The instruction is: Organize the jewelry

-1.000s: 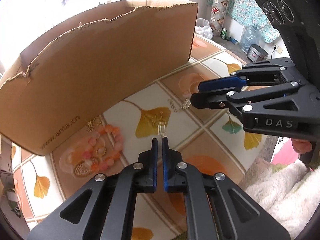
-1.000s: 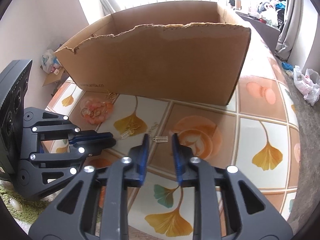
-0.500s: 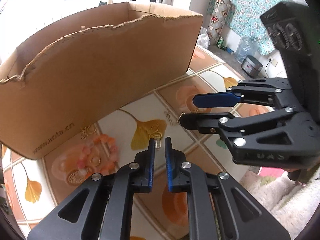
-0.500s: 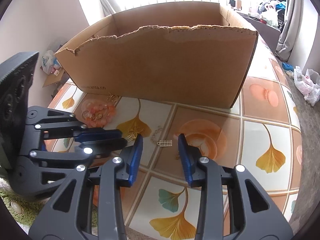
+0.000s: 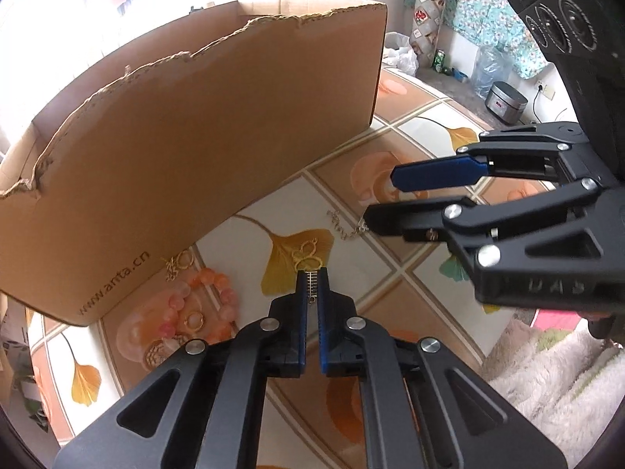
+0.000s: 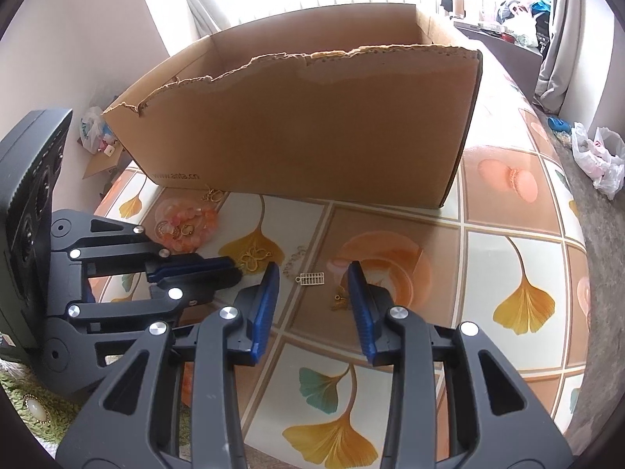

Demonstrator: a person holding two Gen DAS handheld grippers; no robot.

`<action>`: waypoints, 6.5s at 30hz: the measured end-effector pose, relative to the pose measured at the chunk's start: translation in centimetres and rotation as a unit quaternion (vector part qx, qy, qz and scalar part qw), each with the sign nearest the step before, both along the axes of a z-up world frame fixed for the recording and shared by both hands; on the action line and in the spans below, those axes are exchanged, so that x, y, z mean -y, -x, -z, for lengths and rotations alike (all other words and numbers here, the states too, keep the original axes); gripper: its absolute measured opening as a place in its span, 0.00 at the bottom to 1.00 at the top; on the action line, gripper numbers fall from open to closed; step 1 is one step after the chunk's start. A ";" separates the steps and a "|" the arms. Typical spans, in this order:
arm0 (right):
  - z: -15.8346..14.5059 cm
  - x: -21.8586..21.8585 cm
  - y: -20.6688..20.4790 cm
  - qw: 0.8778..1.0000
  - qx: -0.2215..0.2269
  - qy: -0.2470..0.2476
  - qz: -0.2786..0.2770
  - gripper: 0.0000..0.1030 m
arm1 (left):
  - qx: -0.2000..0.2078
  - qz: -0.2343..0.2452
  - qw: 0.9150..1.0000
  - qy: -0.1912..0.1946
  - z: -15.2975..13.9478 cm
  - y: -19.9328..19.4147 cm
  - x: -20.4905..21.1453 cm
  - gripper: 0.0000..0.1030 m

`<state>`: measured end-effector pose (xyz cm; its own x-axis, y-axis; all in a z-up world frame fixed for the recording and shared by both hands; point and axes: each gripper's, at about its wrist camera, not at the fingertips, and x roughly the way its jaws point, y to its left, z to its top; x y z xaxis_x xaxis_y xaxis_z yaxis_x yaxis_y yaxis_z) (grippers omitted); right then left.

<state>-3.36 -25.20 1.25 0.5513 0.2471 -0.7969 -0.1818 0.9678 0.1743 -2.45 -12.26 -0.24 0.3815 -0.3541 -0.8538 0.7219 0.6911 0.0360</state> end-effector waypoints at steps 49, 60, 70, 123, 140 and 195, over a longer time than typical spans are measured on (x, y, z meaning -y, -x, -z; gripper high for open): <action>0.4 -3.5 -0.9 0.996 -0.006 0.069 -0.049 0.00 | -0.010 -0.021 0.999 0.044 -0.8 0.5 -3.7 0.05; 0.5 -5.1 -1.7 0.991 -0.001 0.100 -0.084 0.22 | -0.008 -0.022 0.999 0.044 -0.8 0.8 -3.7 0.05; 1.9 -5.3 -2.7 0.992 -0.013 0.093 -0.090 0.12 | -0.007 -0.021 0.999 0.045 -0.9 0.9 -3.7 0.05; -8.2 1.9 -21.7 0.991 -0.020 -0.127 -0.037 0.18 | -0.115 -0.147 0.972 0.142 -9.0 -20.4 -3.4 0.06; -13.6 4.9 -10.2 0.984 0.081 -0.151 -0.039 0.42 | -0.018 -0.129 0.973 0.190 -13.7 -10.5 -9.9 0.32; 2.3 1.2 -1.8 1.000 -0.021 0.011 0.017 0.05 | 0.019 -0.027 0.998 0.062 -1.3 -0.5 -2.0 0.49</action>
<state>-1.59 -26.42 -1.04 0.5255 0.2117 -0.8240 -0.1427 0.9768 0.1600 -1.93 -10.31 1.01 0.4345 -0.4340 -0.7893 0.6829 0.7301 -0.0255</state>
